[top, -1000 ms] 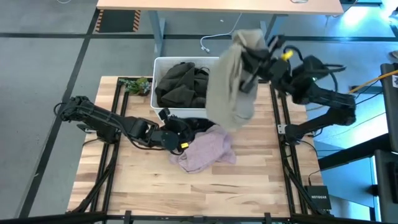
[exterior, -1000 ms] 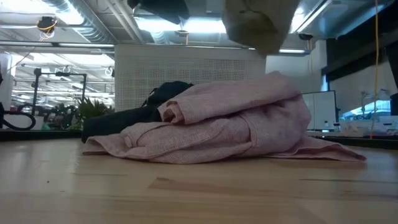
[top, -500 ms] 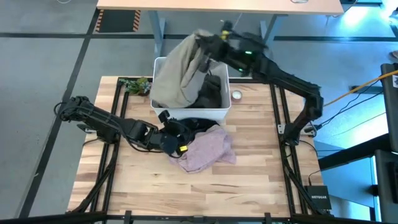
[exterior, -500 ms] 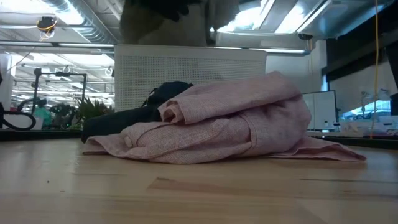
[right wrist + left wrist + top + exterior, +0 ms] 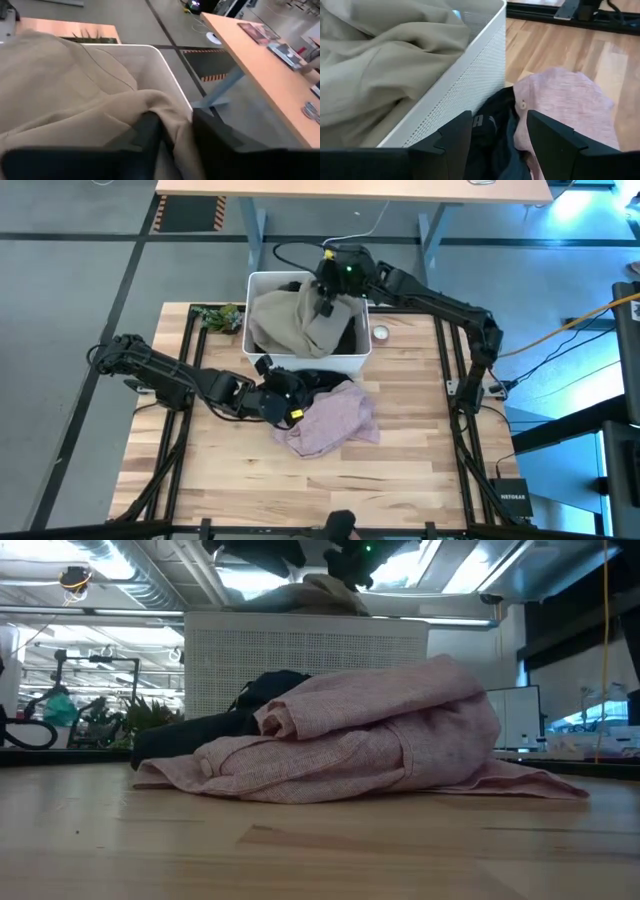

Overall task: Sort clothes
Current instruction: Put the brown shirt into the white laundry bin, then put the pink shirt into the white laundry bin

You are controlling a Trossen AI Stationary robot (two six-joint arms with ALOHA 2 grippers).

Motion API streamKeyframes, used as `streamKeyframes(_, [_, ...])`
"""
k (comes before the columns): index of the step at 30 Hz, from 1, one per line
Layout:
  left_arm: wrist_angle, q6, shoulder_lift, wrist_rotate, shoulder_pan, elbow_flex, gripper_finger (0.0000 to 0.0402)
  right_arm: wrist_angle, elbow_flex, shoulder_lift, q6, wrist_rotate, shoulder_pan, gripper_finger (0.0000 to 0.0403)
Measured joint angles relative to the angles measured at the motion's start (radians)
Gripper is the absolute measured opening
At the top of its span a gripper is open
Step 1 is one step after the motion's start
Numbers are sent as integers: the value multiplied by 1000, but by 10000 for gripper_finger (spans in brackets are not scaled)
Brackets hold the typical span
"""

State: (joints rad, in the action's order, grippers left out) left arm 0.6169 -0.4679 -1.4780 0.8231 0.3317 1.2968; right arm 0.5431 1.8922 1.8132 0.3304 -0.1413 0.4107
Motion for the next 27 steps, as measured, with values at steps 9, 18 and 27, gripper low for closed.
streamKeyframes(9, [1,2,0,-5,4,0,186,172,265,-30,42,-76,-93,276])
streamKeyframes(18, [0,-5,0,-5,5,0,186,336,427,-30,41,-75,-129,284])
streamKeyframes(27, [3,-5,0,-5,4,0,186,424,428,-55,42,40,-130,285])
